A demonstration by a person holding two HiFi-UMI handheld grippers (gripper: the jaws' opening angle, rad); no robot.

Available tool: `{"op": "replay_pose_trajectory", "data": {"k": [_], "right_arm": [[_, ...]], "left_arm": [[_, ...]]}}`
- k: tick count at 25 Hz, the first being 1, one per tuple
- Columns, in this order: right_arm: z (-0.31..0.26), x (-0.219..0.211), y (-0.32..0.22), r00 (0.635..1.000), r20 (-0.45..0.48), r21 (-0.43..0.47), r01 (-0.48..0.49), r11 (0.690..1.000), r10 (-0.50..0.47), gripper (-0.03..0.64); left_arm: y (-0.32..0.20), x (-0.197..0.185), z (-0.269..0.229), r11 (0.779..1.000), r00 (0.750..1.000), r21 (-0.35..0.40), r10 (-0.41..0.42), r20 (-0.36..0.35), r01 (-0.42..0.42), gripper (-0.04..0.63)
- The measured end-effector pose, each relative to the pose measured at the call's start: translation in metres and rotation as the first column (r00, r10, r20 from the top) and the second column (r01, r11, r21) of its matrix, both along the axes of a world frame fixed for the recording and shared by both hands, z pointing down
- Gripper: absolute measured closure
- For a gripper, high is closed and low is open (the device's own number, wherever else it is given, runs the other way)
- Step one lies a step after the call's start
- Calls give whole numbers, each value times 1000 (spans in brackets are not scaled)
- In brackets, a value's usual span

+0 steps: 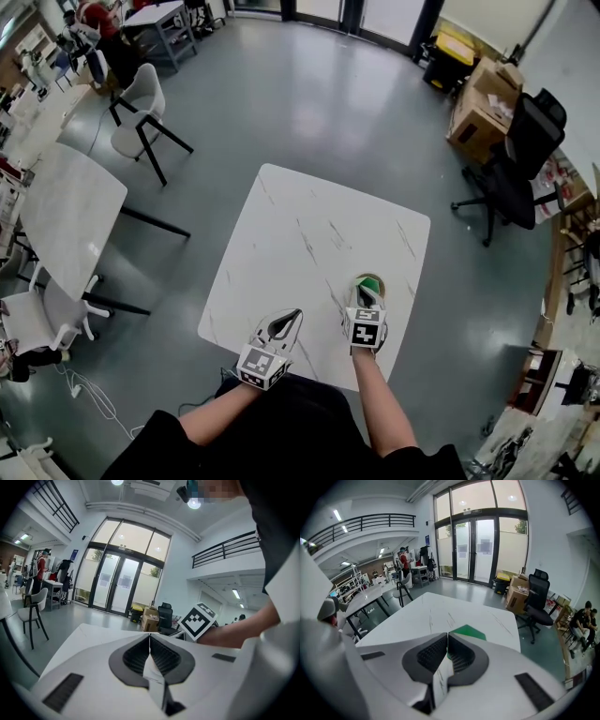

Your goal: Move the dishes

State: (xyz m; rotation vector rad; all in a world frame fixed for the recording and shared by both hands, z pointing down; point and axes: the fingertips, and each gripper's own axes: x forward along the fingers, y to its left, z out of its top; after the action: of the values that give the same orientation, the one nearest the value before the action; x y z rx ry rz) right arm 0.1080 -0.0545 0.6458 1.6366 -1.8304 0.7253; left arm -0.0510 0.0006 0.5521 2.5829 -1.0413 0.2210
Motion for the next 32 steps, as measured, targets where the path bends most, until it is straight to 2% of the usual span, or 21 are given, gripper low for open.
{"op": "replay_pose_trajectory", "data": {"k": [9,13,18,23,29,32], "right_arm": [[-15,-110,-13,995,-4,38,96,995,-96,594],[-2,-162,-21,988,-17,20,155,988,-154,594],[23,-217,-25,977,-27,-32,212,977,-213,594],[45,-247,-33,975,-21,-51,219,974,-220,594],[77,-258,-35,978,-53,-126,194,973,-202,594],[83,-263,-32,981,-51,-145,178,973,-187,594]], "left_arm": [[-23,-86,-5,997,997,-6,-74,-16,74,578],[-32,-124,-8,995,994,-7,-98,-42,97,578],[-32,-162,-9,997,995,-3,-79,-57,79,578],[-30,-193,8,996,996,-51,-69,-52,67,578],[-39,-216,7,999,998,-19,-28,-47,28,578],[-42,-232,9,999,998,-31,-38,-48,36,578]]}}
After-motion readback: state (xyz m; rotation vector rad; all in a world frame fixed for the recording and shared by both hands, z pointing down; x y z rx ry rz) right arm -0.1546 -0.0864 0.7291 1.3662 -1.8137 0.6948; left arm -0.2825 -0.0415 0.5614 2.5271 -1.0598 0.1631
